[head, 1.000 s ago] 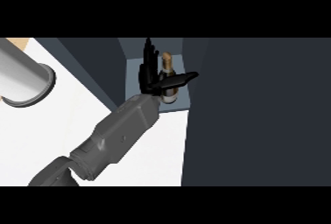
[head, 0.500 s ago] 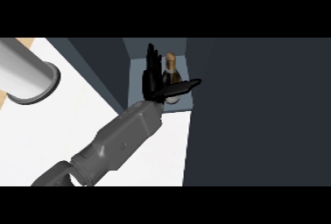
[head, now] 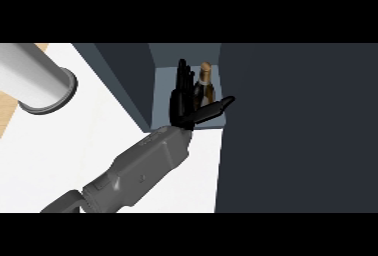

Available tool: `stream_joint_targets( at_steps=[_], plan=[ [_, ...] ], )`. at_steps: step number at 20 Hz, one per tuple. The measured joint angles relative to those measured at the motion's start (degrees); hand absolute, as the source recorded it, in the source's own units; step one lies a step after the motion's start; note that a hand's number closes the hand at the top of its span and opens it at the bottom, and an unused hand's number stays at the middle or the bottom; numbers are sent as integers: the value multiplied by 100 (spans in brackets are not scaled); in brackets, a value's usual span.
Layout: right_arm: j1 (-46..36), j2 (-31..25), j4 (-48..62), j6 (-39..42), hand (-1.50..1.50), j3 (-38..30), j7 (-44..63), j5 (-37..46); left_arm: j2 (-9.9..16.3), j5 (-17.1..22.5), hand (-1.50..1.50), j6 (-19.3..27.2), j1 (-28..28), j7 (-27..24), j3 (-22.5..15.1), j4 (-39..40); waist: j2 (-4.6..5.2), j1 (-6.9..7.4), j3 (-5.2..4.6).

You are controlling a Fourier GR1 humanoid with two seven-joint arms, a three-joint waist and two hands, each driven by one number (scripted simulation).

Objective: Pick up the wine, place it into the cabinet and close the cabinet

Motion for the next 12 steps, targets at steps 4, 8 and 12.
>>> stream_joint_targets(
  at_steps=[4, 8, 12],
  plan=[
    [-23, 11, -42, -79, -150, 20, 79, 90, 7, -131, -150, 117, 205, -81, -118, -296, -25, 105, 1],
    [-76, -24, -62, -111, -150, -37, 153, 86, 8, -293, -150, 212, 377, -189, -96, -485, -36, 164, 1],
    [-19, -65, -155, -130, -150, -121, 205, 60, 23, -637, -150, 311, 731, -274, -18, -835, -56, 241, 2]
  ],
)
